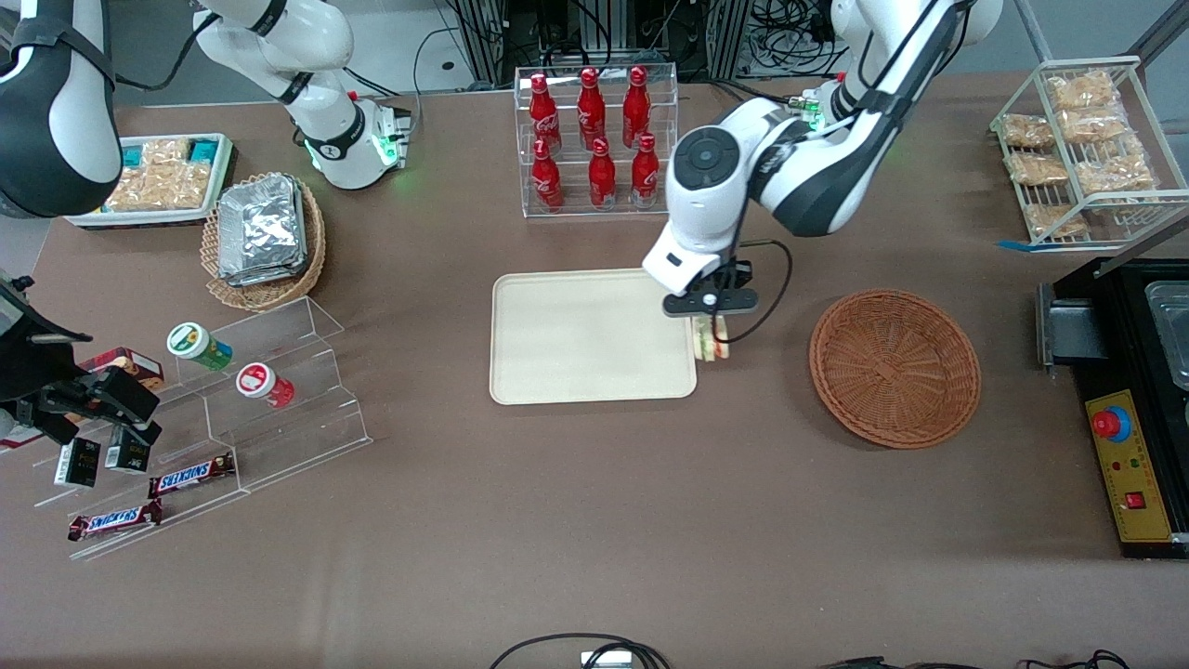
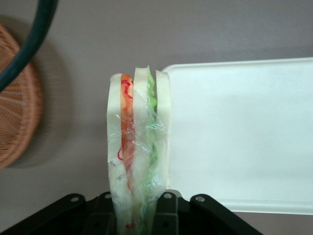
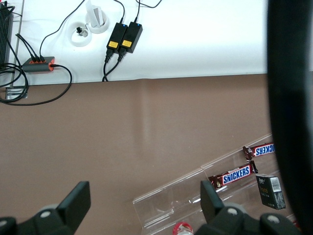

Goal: Place sandwich from basket to tray
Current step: 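Carry the sandwich over the cream tray and lower it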

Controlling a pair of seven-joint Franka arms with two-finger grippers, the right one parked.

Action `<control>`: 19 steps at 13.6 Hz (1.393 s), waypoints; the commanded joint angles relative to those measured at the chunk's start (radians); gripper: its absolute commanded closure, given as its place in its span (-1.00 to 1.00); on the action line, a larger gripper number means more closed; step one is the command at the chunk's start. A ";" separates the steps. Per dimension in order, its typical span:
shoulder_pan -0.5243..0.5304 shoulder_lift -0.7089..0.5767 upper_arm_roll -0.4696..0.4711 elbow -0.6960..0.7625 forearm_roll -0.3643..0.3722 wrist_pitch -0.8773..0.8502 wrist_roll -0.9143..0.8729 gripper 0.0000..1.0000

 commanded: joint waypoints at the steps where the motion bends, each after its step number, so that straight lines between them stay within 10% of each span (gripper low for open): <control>1: -0.061 0.069 0.004 0.028 0.029 0.059 -0.068 0.97; 6: -0.142 0.214 0.005 0.026 0.246 0.127 -0.279 0.97; 14: -0.157 0.313 0.005 0.019 0.276 0.188 -0.287 0.95; 17: -0.159 0.319 0.005 0.019 0.276 0.187 -0.289 0.51; 19: -0.159 0.317 0.005 0.019 0.276 0.185 -0.287 -0.32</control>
